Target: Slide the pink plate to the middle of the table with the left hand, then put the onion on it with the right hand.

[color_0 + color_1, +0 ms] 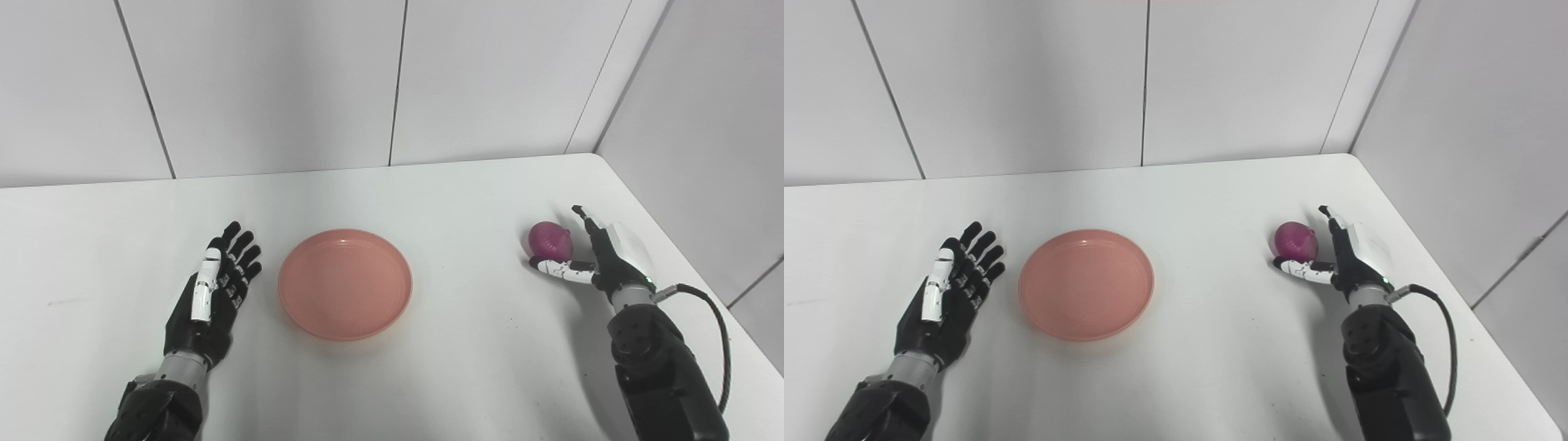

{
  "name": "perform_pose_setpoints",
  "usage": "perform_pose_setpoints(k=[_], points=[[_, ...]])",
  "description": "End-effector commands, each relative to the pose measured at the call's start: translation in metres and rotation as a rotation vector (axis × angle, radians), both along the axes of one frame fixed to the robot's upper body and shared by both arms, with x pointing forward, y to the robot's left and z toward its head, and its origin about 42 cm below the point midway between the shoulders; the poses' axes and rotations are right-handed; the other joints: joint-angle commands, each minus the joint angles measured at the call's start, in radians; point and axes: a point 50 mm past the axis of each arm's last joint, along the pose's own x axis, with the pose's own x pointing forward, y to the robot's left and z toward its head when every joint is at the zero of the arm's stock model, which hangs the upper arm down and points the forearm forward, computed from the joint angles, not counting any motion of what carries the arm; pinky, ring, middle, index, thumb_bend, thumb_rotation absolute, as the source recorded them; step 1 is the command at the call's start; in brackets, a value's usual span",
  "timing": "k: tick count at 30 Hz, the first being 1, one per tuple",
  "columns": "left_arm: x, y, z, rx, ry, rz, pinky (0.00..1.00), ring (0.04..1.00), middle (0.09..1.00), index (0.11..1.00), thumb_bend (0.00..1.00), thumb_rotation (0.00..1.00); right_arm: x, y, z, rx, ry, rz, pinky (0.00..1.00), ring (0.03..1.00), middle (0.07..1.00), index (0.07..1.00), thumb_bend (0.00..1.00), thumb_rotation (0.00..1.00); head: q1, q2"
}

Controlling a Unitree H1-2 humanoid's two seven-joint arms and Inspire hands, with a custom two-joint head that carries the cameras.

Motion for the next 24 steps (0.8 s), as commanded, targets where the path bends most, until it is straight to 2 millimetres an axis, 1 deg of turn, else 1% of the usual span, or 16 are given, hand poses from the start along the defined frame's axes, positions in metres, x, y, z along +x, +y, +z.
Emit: perform_pose_setpoints(k=[1, 11, 16, 18, 19, 20, 24], points=[[0.002, -0.001, 0.013, -0.010, -0.047, -0.008, 0.97, 0.962, 0.971, 0.960, 0.45, 1.00, 0.009, -0.002, 0.019, -0.021, -0.043, 0.009, 0.81, 0.915, 0.945, 0.949, 1.00, 0.47, 0.001, -0.001], [0.002, -0.001, 0.013, -0.013, -0.046, -0.005, 0.97, 0.960, 0.969, 0.957, 0.45, 1.00, 0.021, -0.001, 0.015, -0.019, -0.021, 0.010, 0.80, 0.892, 0.918, 0.921, 1.00, 0.46, 0.002, 0.003], [0.002, 0.000, 0.013, -0.010, -0.050, -0.007, 0.97, 0.960, 0.970, 0.958, 0.45, 1.00, 0.024, -0.001, 0.015, -0.013, -0.021, 0.009, 0.79, 0.881, 0.907, 0.905, 1.00, 0.44, 0.004, 0.005], [0.002, 0.000, 0.013, -0.013, -0.052, -0.008, 0.97, 0.963, 0.973, 0.963, 0.45, 1.00, 0.024, 0.000, 0.015, -0.008, -0.018, 0.011, 0.77, 0.866, 0.893, 0.893, 1.00, 0.44, 0.003, 0.005], [0.002, 0.000, 0.013, -0.014, -0.052, -0.008, 0.97, 0.961, 0.971, 0.960, 0.45, 1.00, 0.024, 0.000, 0.015, -0.007, -0.015, 0.013, 0.72, 0.825, 0.871, 0.883, 1.00, 0.43, 0.003, 0.006], [0.002, 0.000, 0.013, -0.014, -0.051, -0.007, 0.97, 0.961, 0.970, 0.959, 0.45, 1.00, 0.024, 0.000, 0.016, -0.007, -0.013, 0.014, 0.69, 0.804, 0.858, 0.876, 1.00, 0.43, 0.003, 0.006], [0.002, 0.001, 0.013, -0.011, -0.051, -0.010, 0.97, 0.962, 0.972, 0.961, 0.45, 1.00, 0.022, 0.002, 0.018, -0.012, -0.012, 0.032, 0.66, 0.770, 0.828, 0.856, 1.00, 0.39, 0.004, 0.010]])
